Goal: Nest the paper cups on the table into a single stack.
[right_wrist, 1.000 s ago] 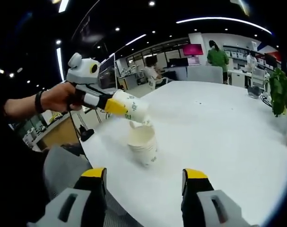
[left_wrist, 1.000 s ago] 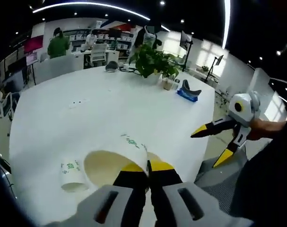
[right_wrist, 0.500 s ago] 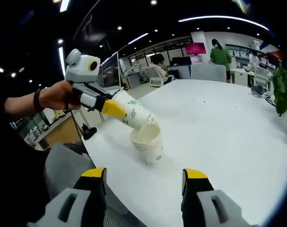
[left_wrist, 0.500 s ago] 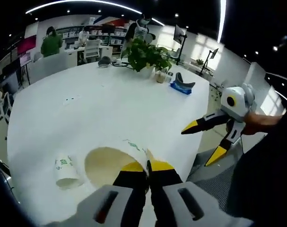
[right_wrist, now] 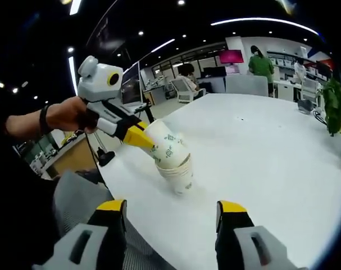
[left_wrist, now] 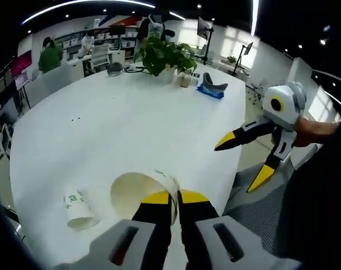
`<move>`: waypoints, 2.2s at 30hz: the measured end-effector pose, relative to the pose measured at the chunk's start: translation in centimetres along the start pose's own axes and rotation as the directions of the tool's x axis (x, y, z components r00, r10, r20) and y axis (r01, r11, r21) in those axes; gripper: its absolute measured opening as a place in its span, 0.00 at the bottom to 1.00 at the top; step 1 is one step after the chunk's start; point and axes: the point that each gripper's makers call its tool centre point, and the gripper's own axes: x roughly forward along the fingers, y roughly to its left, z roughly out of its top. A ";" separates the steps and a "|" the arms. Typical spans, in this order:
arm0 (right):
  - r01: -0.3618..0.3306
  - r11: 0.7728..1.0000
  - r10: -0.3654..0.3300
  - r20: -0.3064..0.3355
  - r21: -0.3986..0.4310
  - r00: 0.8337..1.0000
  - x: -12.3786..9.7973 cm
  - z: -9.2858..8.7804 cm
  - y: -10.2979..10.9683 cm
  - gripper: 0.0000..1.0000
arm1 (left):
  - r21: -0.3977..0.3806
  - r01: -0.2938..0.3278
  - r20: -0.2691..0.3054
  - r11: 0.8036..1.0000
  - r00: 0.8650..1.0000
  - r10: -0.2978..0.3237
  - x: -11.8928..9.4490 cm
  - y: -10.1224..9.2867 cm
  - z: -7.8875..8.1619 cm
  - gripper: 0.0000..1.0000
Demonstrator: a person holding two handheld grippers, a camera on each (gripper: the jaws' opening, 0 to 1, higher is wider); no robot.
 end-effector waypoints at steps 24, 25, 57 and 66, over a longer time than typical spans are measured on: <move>-0.010 1.000 0.010 -0.007 0.009 1.000 0.3 -0.5 0.9 0.64 | 0.109 -0.014 -0.076 0.994 0.997 0.022 2.9 -0.4 0.0 0.00; -0.009 1.000 0.009 -0.006 0.010 1.000 0.3 -0.5 0.9 0.64 | 0.110 -0.012 -0.077 0.994 0.997 0.021 2.9 -0.5 0.0 0.00; -0.008 1.000 0.008 0.001 0.004 1.000 0.7 0.1 0.5 0.64 | 0.080 -0.093 -0.005 0.992 0.996 0.094 1.3 0.6 0.2 0.28; -0.006 1.000 0.006 -0.002 0.008 1.000 0.9 0.2 0.5 0.64 | 0.019 -0.191 0.098 0.981 0.977 0.188 -1.4 3.6 0.1 0.34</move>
